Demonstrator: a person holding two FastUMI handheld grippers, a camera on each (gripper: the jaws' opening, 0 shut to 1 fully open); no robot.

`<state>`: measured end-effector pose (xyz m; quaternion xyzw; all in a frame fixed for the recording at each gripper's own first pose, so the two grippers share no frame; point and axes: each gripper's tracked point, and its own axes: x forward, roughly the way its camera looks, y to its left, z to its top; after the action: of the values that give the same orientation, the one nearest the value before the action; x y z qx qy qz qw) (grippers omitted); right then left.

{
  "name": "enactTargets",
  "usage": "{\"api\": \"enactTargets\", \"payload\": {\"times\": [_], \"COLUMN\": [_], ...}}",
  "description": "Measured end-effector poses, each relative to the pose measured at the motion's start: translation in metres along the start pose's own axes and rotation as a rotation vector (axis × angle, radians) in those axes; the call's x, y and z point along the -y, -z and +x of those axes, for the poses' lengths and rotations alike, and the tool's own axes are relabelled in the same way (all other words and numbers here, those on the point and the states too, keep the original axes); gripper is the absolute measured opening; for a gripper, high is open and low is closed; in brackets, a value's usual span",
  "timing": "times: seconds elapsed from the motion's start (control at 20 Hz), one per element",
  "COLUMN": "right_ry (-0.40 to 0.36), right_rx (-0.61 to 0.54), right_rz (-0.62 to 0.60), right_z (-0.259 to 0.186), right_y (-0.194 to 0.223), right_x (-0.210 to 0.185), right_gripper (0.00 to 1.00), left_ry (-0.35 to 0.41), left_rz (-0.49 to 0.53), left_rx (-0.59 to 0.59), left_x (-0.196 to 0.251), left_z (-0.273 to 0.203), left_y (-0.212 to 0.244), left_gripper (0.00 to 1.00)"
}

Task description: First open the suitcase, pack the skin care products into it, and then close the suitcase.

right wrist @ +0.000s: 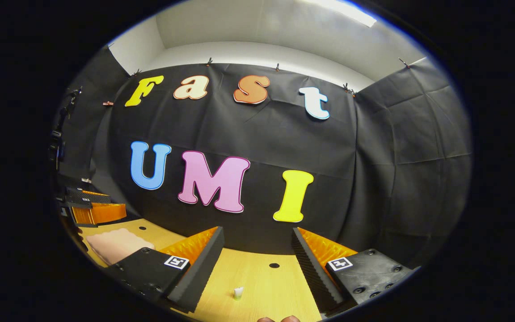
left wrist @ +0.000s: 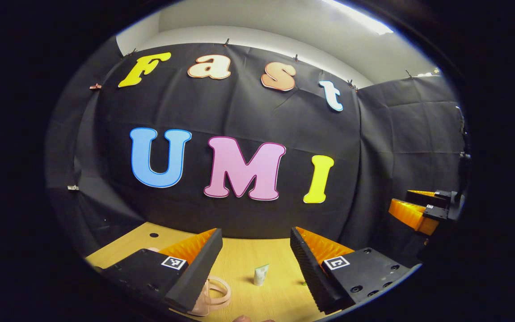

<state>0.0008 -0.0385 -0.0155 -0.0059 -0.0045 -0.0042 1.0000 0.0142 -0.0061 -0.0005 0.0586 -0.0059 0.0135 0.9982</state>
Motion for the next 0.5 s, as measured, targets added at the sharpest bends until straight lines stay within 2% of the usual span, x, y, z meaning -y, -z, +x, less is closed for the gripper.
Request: {"api": "enactTargets", "payload": {"times": [0.25,0.5], "right_ry": [-0.005,-0.004], "right_rx": [-0.008,-0.013], "right_rz": [0.003,0.003], "right_z": [0.006,0.007], "right_y": [0.006,0.011], "right_x": [0.000,0.002], "right_gripper": [0.96,0.96], "left_ry": [0.006,0.051], "left_rz": [0.008,-0.015], "left_rx": [-0.022,-0.213], "left_x": [-0.001,-0.006], "left_z": [0.005,0.023], "left_y": [0.005,0.053], "left_gripper": [0.96,0.96]}}
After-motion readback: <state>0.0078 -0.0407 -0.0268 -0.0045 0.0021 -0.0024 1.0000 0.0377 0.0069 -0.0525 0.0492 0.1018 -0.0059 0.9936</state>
